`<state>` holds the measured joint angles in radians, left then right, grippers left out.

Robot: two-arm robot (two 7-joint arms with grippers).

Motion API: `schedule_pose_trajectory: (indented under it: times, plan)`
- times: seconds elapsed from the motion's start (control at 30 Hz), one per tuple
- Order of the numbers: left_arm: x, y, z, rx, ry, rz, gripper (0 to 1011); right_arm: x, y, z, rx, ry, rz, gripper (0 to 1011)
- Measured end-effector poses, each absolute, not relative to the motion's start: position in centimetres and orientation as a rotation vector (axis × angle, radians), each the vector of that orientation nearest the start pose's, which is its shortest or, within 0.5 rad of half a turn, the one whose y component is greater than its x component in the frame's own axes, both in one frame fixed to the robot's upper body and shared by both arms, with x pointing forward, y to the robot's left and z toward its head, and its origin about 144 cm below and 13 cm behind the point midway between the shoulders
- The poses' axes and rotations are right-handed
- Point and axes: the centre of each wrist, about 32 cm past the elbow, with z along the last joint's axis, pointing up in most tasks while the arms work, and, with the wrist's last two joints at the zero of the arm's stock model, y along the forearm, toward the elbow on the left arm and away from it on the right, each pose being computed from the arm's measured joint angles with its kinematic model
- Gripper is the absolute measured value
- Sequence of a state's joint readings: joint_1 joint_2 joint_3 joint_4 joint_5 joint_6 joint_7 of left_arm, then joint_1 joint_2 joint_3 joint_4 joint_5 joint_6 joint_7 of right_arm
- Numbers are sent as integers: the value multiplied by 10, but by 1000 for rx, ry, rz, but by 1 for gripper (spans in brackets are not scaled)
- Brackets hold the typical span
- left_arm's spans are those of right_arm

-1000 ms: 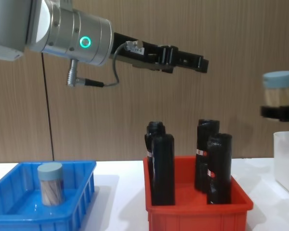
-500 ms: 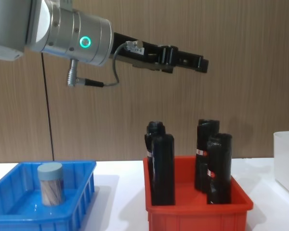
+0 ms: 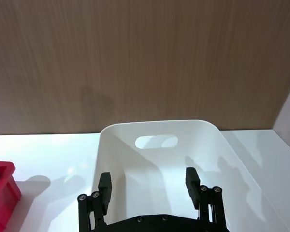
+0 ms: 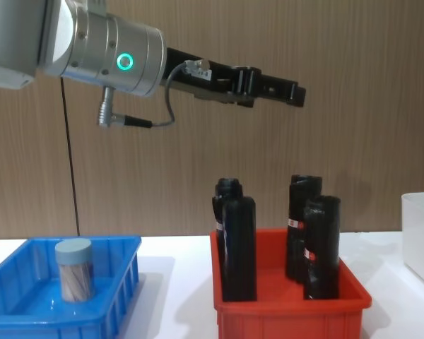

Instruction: Pick the cotton swabs from the blue box and place them into the white box.

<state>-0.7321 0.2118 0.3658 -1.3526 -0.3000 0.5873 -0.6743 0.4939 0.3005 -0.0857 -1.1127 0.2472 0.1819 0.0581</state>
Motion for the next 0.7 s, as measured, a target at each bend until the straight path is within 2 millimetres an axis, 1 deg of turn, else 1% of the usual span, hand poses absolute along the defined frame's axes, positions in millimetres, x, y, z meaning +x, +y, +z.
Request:
schedule_pose_trajectory:
  times: [0.03,0.07,0.13,0.7]
  plan:
    - [610,193,1349,202,80,630,1000,589,-334,1201,-159,83,-1574,942]
    - [610,193,1349,202,80,630,1000,589,-335,1201,-160,83,-1576,972]
    - [610,193,1349,202,80,630,1000,589,-335,1200,-159,84,-1578,1001]
    - [610,193,1349,202,80,630,1000,586,-337,1199,-156,71,-1581,1001]
